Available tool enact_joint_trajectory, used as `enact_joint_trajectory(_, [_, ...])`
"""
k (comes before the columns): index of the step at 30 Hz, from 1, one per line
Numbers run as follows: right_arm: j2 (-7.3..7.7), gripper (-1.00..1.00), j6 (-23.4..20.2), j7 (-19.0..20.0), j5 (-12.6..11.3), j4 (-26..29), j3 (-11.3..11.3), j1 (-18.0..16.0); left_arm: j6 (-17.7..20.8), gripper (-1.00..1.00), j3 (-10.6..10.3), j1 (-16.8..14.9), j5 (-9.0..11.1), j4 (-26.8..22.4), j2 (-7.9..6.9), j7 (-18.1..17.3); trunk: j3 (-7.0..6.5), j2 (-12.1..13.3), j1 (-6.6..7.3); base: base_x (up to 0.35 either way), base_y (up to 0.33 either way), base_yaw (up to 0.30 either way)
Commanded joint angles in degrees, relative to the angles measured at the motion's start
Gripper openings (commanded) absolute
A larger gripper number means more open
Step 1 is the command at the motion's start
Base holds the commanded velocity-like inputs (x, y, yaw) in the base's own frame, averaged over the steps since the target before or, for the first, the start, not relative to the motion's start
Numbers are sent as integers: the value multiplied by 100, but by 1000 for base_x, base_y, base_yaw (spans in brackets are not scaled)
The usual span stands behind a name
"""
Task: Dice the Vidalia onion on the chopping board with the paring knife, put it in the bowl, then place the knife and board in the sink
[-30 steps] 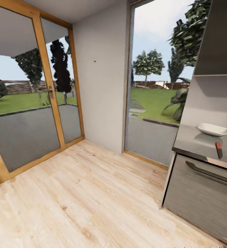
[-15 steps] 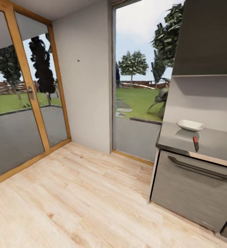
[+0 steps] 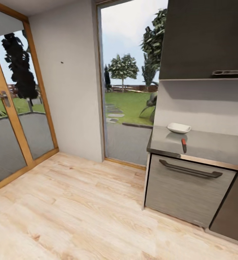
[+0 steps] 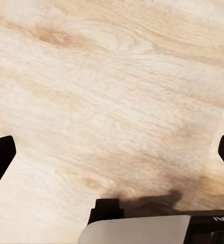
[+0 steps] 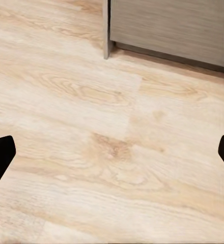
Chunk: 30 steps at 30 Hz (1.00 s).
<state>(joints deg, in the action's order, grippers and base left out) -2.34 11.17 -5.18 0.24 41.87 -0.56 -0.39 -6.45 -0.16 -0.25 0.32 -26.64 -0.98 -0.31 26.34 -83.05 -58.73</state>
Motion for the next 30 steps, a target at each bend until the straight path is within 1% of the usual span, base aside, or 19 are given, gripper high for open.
enact_joint_trajectory(1, [-4, 100, 17, -10, 2, -4, -6, -4, -17, 100, -2, -2, 3, 1, 1, -3, 6, -3, 0, 0, 0, -278])
enact_joint_trajectory(25, [-4, 100, 17, -10, 2, -4, -6, -5, -18, 100, -2, -2, -5, 1, 10, 4, 6, -3, 0, 0, -1, -280])
enact_joint_trajectory(30, [-4, 100, 17, -10, 2, -4, -6, -3, -22, 100, -3, -2, -11, 1, 10, 4, 6, -3, 0, 65, -121, -286])
